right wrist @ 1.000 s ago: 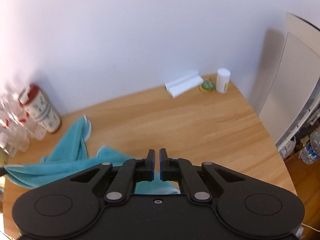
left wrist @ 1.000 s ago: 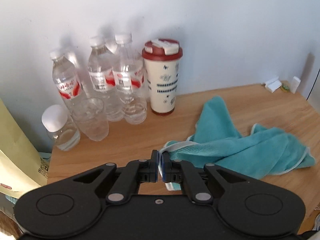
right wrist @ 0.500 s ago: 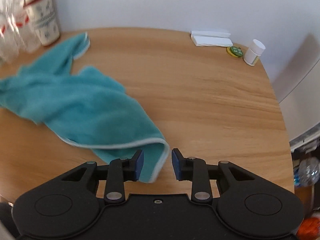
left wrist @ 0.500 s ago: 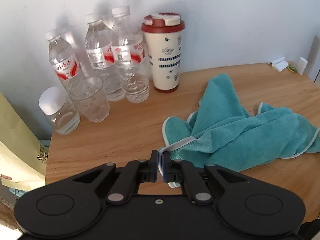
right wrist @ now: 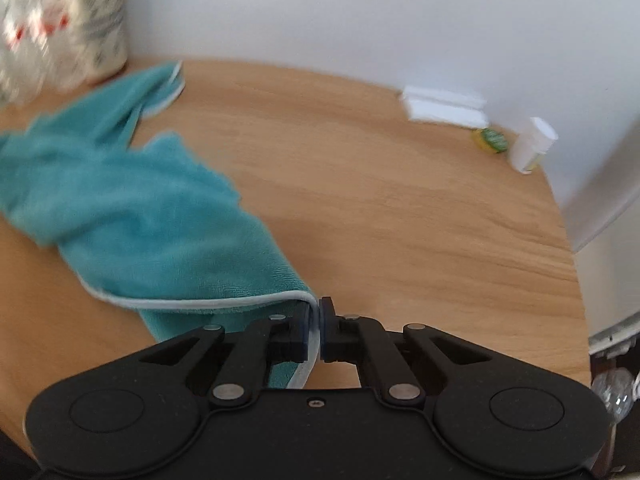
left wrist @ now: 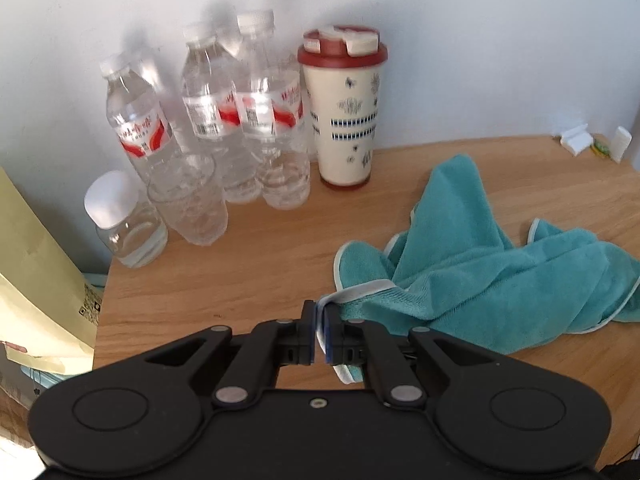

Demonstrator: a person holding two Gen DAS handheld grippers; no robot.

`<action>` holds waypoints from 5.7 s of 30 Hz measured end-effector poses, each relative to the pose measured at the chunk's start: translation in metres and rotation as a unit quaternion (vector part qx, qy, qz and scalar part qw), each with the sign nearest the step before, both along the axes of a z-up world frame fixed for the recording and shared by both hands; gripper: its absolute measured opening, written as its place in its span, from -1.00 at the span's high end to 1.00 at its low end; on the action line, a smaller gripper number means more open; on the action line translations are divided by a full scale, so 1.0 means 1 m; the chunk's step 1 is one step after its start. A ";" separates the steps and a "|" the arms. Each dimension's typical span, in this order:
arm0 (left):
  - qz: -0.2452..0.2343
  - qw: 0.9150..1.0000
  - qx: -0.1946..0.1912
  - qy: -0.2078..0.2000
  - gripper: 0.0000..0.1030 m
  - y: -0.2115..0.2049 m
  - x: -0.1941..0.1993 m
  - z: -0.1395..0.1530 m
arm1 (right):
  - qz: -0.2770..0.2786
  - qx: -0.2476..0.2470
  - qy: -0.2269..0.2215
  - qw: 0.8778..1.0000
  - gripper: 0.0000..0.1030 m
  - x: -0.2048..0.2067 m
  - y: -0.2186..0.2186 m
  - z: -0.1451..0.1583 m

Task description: Fold towel

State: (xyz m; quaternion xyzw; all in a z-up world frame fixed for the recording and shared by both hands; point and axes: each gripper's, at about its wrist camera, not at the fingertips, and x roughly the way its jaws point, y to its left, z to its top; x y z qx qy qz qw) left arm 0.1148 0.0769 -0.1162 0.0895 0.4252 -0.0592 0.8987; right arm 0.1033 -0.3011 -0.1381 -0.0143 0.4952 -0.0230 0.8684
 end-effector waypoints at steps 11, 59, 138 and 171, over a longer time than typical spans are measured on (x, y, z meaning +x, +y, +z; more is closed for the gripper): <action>-0.005 0.993 -0.010 -0.114 0.95 -0.013 -0.017 0.077 | -0.012 -0.015 -0.173 0.985 0.95 0.005 0.006 0.133; 0.093 0.994 -0.013 0.055 -0.40 0.011 -0.022 -0.048 | -0.093 0.029 0.045 0.994 0.21 0.034 -0.085 -0.024; 0.072 0.994 0.046 0.062 -0.04 0.015 0.001 -0.062 | -0.258 0.040 0.055 0.964 0.39 -0.030 -0.110 -0.007; -0.036 0.980 0.084 0.177 1.00 0.009 -0.048 -0.083 | -0.282 0.058 0.097 0.953 0.97 -0.042 -0.126 -0.015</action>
